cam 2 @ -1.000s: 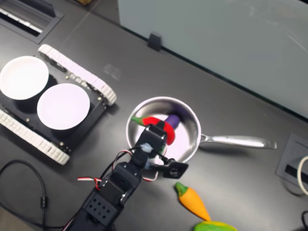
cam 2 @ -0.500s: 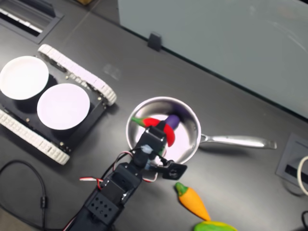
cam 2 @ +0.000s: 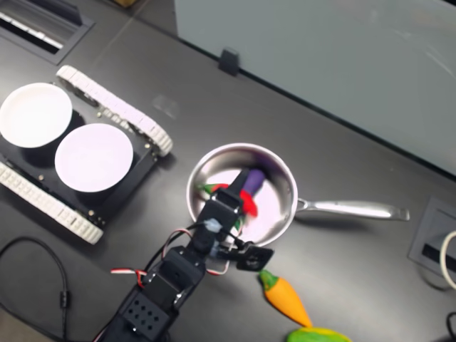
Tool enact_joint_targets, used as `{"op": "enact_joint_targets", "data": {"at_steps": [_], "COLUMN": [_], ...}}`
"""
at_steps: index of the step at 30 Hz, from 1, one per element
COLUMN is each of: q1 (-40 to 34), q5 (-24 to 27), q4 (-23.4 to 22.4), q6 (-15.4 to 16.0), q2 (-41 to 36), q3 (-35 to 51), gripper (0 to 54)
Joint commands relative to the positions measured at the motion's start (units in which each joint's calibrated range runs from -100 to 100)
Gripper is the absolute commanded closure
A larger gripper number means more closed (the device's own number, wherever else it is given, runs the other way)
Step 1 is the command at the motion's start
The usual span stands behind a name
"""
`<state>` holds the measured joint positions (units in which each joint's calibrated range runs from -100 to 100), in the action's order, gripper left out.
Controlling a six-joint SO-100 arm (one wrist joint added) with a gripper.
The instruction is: Pick up the chilli and place them in the pan
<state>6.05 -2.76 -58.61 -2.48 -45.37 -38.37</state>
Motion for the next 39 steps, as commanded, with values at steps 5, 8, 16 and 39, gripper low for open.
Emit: {"op": "enact_joint_targets", "data": {"at_steps": [5,8,16,39], "q1": [1.4,1.98,1.63,-1.46], "q5": [0.1,0.24,0.78,-0.44], "q4": [-1.39,-2.93,-8.47,-19.73], "q6": [-0.8,-0.8,-0.8,-0.63], "q2": [-6.72,-8.83,-14.73,-31.01], "q3": [8.16,11.07,20.61,19.43], "gripper": [17.2,16.8,19.3,47.3]}}
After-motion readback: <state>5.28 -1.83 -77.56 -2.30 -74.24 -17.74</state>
